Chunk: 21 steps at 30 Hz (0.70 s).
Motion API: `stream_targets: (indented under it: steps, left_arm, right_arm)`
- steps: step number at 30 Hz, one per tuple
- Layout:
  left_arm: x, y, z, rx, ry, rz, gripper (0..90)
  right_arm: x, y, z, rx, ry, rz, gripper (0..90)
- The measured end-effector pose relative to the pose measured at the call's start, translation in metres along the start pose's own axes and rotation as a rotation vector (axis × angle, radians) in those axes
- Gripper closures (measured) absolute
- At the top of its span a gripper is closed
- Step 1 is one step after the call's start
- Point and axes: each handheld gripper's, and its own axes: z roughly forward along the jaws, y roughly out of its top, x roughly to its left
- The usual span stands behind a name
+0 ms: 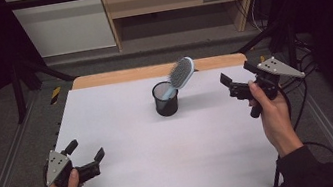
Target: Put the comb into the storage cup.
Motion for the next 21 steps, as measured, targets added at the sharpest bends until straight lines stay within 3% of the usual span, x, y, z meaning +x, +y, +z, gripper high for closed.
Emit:
stream_targets:
  steps: [21]
  left_arm:
    - [0.002,0.000,-0.003,-0.005,-0.006,-0.003,2.8]
  right_arm:
    - [-0.010,-0.007,-0.024,0.001,-0.004,-0.025,2.8]
